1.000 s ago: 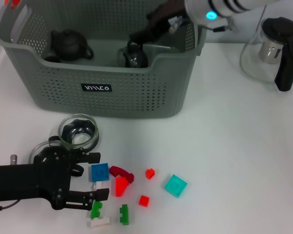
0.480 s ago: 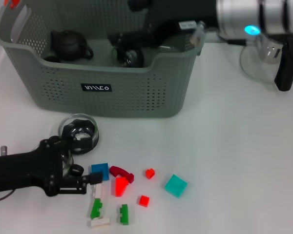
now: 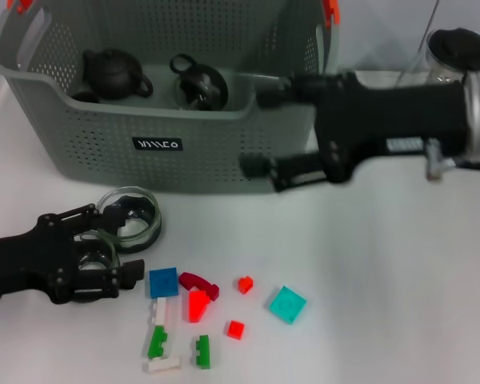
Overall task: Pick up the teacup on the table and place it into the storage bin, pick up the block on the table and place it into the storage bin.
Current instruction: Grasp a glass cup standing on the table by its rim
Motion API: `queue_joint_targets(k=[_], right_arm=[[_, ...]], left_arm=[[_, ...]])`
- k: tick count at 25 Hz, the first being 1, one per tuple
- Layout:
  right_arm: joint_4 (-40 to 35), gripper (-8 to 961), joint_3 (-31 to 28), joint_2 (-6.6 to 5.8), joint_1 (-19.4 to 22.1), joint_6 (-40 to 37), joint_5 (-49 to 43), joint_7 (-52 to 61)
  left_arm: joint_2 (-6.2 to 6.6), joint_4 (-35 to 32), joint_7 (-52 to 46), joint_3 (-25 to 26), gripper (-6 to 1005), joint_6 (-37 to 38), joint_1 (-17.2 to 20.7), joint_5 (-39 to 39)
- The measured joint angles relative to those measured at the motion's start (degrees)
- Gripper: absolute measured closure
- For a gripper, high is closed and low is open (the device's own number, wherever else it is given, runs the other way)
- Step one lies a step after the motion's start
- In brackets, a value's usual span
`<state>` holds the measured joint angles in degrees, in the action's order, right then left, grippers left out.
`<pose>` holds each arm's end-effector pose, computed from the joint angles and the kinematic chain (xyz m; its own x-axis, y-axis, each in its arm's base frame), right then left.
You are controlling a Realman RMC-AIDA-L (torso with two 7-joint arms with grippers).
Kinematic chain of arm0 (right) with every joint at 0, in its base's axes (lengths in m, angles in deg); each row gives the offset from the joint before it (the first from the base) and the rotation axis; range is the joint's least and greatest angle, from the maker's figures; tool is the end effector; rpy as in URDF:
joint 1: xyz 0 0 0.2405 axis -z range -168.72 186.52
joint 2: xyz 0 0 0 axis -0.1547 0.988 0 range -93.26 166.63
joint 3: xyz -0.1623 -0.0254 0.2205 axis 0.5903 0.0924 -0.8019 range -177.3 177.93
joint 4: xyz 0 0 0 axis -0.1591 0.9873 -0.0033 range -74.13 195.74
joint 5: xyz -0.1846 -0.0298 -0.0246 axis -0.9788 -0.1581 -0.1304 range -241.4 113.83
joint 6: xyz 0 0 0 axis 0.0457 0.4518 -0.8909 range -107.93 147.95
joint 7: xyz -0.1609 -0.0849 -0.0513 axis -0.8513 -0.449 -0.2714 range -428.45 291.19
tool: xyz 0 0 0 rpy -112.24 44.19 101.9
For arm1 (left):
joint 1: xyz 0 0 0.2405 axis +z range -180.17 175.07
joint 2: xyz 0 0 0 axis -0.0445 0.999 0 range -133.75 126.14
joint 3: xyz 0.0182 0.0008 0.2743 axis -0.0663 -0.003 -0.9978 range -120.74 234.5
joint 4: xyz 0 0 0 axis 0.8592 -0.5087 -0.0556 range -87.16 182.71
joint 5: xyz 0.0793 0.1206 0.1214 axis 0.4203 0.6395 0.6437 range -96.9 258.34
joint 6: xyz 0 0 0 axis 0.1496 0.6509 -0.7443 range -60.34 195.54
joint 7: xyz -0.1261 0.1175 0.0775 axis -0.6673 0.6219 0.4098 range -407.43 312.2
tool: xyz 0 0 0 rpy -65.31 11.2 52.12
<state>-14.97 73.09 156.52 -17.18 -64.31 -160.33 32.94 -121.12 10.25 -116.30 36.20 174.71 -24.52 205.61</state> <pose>0.1098 0.3234 -0.0366 0.8744 -0.0631 -0.4811 -0.1367 -0.9834 -0.1197 -0.2909 0.2665 -0.0101 0.7461 0.3167 0.5857 0.4685 -0.8748 -0.1238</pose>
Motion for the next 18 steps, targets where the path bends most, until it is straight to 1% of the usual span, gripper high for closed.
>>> queue_joint_targets(k=[3, 7, 10, 15, 18], right_arm=[[-0.1, 6, -2.3, 0.06, 0.7, -4.1, -2.0, -0.3], [1.2, 7, -4.2, 0.11, 0.9, -5.7, -2.9, -0.3], [2.0, 7, -4.5, 0.2, 0.7, -5.2, -3.9, -0.3], [4.5, 7, -4.5, 0.22, -0.3, -3.0, -4.5, -0.8], [5.7, 7, -4.6, 0.14, -0.9, -2.0, -4.5, -1.0]], left_arm=[[0.06, -4.4, -4.2, -0.4, 66, 0.2, -0.2, 1.0], [0.3, -10.2, -9.9, -0.4, 66, 0.0, -0.3, 1.3], [0.7, -13.7, -13.1, -0.4, 66, -0.1, -0.3, 2.4], [1.61, -20.0, -20.1, -0.4, 67, 0.3, -1.1, 7.2], [1.56, -23.1, -22.4, -1.6, 67, 0.7, -1.9, 11.5]])
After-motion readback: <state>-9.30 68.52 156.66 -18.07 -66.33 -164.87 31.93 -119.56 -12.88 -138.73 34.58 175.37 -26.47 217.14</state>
